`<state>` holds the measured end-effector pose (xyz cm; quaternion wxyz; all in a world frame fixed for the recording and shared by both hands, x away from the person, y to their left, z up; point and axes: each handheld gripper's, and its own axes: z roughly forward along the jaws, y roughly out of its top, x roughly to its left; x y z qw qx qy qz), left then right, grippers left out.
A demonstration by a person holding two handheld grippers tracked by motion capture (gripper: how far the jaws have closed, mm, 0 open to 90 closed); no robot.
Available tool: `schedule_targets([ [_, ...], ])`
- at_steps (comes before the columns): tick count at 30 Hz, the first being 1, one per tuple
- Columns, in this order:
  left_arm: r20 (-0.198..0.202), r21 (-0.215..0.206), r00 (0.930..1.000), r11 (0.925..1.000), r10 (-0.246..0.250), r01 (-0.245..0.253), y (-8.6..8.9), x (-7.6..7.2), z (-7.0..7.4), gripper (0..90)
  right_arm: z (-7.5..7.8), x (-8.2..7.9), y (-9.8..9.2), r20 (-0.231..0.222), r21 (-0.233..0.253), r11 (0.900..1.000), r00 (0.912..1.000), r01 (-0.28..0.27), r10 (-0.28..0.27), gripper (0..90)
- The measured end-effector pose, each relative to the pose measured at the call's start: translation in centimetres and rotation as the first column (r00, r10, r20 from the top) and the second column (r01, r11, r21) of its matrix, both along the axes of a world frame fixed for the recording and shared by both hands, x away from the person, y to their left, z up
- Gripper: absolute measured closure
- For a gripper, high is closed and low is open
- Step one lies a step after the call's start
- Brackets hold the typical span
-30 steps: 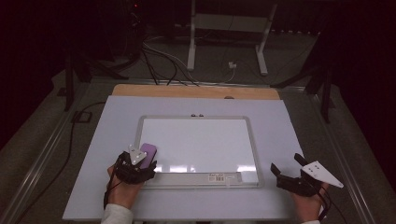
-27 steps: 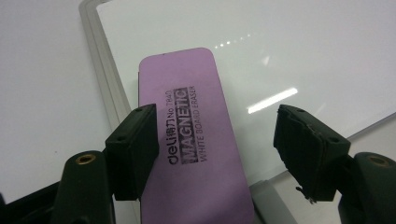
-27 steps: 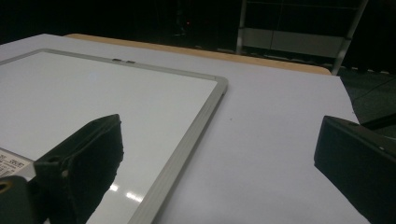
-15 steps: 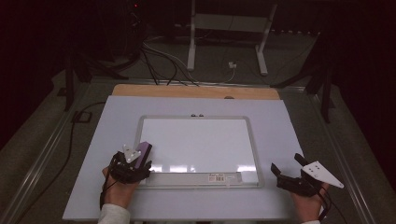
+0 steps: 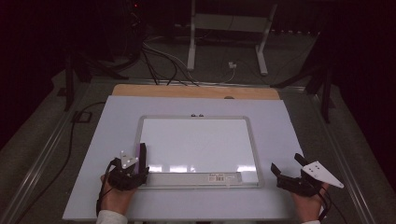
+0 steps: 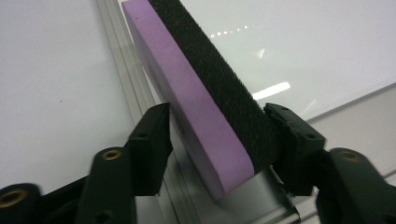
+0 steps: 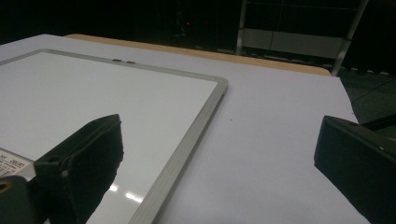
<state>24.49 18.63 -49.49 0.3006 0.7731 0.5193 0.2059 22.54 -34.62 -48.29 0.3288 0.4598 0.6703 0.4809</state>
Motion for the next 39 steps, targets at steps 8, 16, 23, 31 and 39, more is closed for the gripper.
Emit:
schedule_targets([
  [8,0.002,0.011,0.9991,0.9990,0.043,-0.043,0.1,-0.7,0.1,54.8,0.0,0.0,0.0,0.001,-0.001,1.000,1.0000,0.000,0.000,1.8],
  [16,0.007,0.003,0.9985,0.9985,0.055,-0.055,0.1,-1.9,0.1,61.6,0.0,0.0,0.1,0.002,0.001,1.000,1.0000,-0.001,0.001,1.8],
  [23,0.003,-0.008,0.9980,0.9980,0.063,-0.063,0.1,-2.9,0.1,63.6,0.1,0.0,0.2,0.002,-0.002,1.000,1.0000,-0.003,0.003,1.8],
  [31,-0.002,-0.029,0.9975,0.9971,0.070,-0.070,0.1,-4.0,0.2,62.9,0.1,0.0,0.2,0.002,-0.003,1.000,1.0000,-0.004,0.004,1.8],
  [39,-0.016,-0.058,0.9977,0.9960,0.066,-0.067,0.2,-5.0,0.1,62.3,0.0,0.0,0.3,0.002,-0.006,1.000,1.0000,-0.006,0.006,1.8],
])
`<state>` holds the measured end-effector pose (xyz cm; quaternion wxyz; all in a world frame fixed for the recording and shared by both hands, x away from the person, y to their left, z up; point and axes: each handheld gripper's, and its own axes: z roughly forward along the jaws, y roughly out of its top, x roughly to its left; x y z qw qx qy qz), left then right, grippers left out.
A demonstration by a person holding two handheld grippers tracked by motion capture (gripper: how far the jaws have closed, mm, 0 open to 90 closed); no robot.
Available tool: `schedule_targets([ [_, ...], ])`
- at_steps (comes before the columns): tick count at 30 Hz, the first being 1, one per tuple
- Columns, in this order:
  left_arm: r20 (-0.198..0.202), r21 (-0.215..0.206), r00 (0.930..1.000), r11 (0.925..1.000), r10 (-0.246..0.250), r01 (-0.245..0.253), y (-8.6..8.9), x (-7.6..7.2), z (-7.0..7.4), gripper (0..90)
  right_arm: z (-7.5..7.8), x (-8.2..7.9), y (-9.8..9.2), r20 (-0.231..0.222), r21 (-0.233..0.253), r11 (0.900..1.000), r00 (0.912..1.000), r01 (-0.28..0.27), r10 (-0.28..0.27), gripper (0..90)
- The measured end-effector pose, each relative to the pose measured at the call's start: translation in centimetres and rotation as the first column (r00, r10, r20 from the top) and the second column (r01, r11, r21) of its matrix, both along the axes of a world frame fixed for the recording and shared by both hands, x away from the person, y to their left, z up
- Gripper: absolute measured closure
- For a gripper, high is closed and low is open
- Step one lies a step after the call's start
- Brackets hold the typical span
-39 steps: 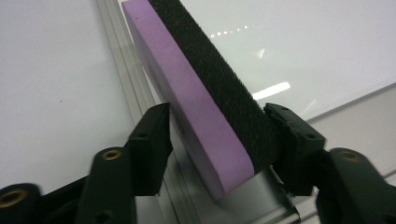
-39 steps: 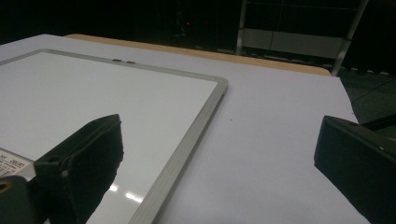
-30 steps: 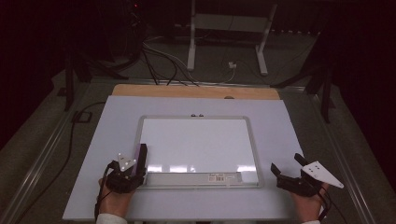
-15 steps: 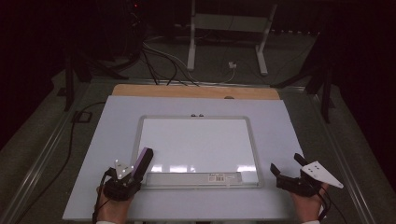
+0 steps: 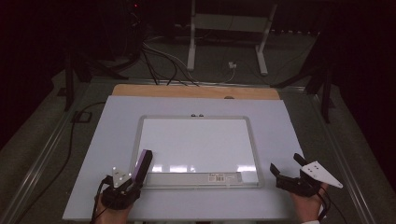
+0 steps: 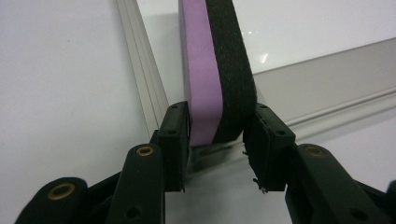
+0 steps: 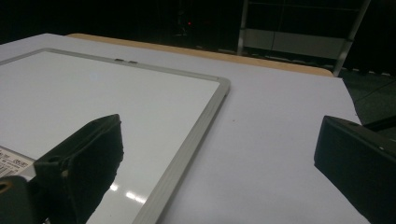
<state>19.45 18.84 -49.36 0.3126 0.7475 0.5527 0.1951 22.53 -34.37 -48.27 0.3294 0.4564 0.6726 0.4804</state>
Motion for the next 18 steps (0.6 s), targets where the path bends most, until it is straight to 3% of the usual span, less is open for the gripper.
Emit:
schedule_targets([
  [12,0.006,-0.014,0.9998,0.9997,-0.021,0.021,-0.4,0.9,-0.1,62.7,-0.1,0.1,0.2,-0.005,-0.003,1.000,1.0000,-0.003,0.003,1.8],
  [18,0.073,-0.077,0.9970,0.9965,-0.027,0.033,0.2,1.4,0.4,44.4,-0.1,0.1,0.1,-0.005,-0.001,1.000,1.0000,-0.002,0.002,1.8],
])
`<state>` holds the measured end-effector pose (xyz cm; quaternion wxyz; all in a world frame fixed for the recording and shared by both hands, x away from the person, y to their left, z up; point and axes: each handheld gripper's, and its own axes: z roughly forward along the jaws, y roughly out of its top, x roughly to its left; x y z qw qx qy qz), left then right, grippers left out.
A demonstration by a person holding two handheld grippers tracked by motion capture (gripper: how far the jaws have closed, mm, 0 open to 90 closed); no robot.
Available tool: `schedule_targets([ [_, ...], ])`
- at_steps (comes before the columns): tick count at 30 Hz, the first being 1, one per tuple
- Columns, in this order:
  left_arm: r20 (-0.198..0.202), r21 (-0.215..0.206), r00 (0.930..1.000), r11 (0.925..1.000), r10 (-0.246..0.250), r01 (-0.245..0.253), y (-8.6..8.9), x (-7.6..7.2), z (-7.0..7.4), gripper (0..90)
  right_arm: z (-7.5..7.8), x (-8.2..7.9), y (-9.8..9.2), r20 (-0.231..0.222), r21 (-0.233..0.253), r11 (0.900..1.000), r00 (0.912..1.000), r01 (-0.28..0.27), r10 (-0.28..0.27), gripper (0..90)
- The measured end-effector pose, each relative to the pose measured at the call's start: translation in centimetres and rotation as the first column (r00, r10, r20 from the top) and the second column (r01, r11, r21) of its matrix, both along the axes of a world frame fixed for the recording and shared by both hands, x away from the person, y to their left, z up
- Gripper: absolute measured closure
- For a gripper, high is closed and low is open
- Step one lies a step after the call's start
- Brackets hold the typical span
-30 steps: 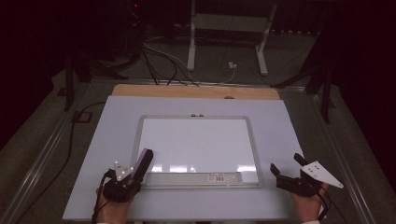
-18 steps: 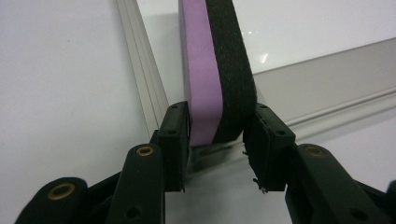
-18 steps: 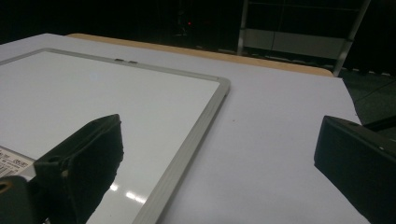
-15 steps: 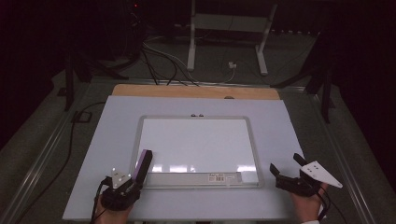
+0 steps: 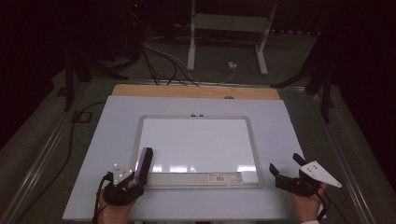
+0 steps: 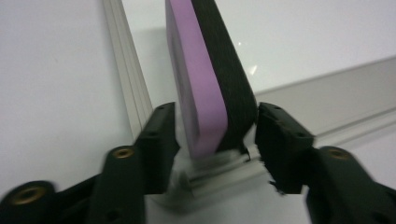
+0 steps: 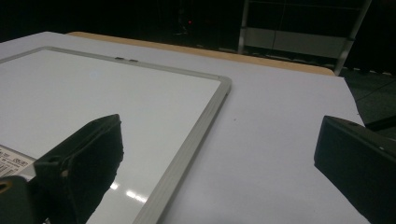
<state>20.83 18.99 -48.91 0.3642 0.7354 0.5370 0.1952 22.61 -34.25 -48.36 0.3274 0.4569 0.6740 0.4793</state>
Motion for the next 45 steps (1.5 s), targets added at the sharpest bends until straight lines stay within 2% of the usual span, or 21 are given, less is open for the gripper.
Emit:
schedule_targets([
  [5,0.057,-0.029,0.9978,0.9990,-0.032,0.034,0.3,0.5,0.7,29.6,0.0,0.0,0.0,0.001,0.002,1.000,1.0000,0.001,-0.001,1.8],
  [7,0.086,-0.051,0.9949,0.9971,-0.053,0.057,0.5,0.6,1.1,27.0,0.0,-0.1,0.0,0.002,0.002,1.000,1.0000,0.002,-0.002,1.8],
  [10,0.131,-0.056,0.9896,0.9962,-0.058,0.066,0.9,0.9,1.9,21.1,0.1,-0.1,-0.1,0.005,0.000,1.000,1.0000,0.001,-0.001,1.8],
  [15,0.205,-0.074,0.9764,0.9936,-0.069,0.085,1.7,1.6,3.6,15.0,0.1,-0.1,-0.1,0.003,0.003,1.000,1.0000,0.002,-0.002,1.8],
  [19,0.255,-0.074,0.9647,0.9936,-0.064,0.086,2.5,2.2,4.9,2.6,0.1,-0.1,-0.1,0.003,0.002,1.000,1.0000,0.000,0.000,1.8],
  [23,0.306,-0.091,0.9502,0.9918,-0.057,0.089,3.1,2.7,5.7,0.7,0.1,-0.1,-0.1,0.007,0.004,1.000,0.9999,-0.008,0.008,1.8],
  [26,0.341,-0.081,0.9388,0.9936,-0.047,0.079,3.5,3.1,6.1,0.7,0.1,-0.2,0.0,0.008,0.005,1.000,0.9999,-0.011,0.011,1.8],
  [28,0.354,-0.079,0.9344,0.9942,-0.040,0.073,3.7,3.5,6.1,0.6,0.1,-0.2,0.0,0.009,0.006,1.000,0.9999,-0.013,0.013,1.8],
  [34,0.371,-0.074,0.9285,0.9958,-0.022,0.053,4.6,4.3,5.3,0.6,0.2,-0.2,0.0,0.013,0.007,1.000,0.9997,-0.020,0.020,1.7],
  [45,0.375,-0.069,0.9267,0.9976,0.029,-0.003,6.2,4.2,3.3,0.6,0.2,-0.2,0.3,0.012,0.007,0.999,0.9992,-0.037,0.037,1.7],
])
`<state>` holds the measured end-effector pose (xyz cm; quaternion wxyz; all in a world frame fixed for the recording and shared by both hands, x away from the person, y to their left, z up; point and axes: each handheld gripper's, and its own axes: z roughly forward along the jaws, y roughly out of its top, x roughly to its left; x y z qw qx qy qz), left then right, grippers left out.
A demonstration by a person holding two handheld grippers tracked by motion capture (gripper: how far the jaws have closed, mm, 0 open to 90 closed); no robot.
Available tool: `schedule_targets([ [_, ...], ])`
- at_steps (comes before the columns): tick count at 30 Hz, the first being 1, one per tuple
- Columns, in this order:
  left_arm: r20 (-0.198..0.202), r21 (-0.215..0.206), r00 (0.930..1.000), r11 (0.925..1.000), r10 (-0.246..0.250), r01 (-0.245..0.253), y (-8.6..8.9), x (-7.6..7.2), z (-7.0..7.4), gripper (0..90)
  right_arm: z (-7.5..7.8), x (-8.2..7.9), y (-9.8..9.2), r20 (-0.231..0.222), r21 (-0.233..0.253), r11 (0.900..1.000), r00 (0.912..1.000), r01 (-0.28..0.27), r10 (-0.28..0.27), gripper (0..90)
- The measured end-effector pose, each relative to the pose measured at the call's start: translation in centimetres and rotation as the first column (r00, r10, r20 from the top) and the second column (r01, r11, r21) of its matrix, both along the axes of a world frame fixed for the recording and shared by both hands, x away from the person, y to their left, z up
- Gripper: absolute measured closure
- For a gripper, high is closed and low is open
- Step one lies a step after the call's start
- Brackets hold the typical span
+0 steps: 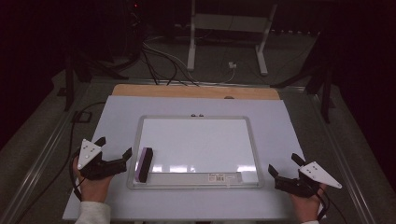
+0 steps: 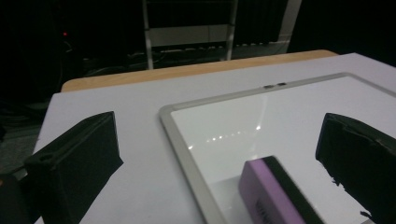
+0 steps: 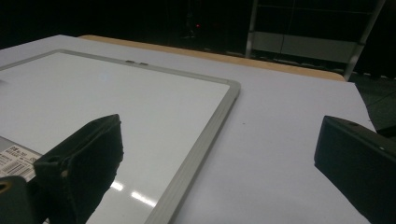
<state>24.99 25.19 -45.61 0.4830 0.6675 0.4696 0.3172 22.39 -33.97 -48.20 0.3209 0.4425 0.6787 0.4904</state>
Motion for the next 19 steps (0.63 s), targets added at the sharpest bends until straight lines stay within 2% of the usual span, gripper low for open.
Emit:
schedule_targets([
  [9,0.014,0.016,0.9991,0.9990,0.041,-0.041,0.4,-0.4,-0.9,0.6,0.0,0.1,0.1,-0.004,0.002,1.000,0.9999,-0.013,0.013,1.7],
  [15,0.026,0.004,0.9978,0.9982,0.060,-0.060,0.6,-0.6,-1.3,0.6,0.0,0.1,0.1,-0.004,0.003,1.000,0.9999,-0.016,0.016,1.7],
  [19,0.019,0.008,0.9976,0.9977,0.067,-0.067,0.7,-0.6,-1.5,0.6,-0.1,0.2,0.1,-0.008,0.001,1.000,0.9999,-0.013,0.013,1.7],
])
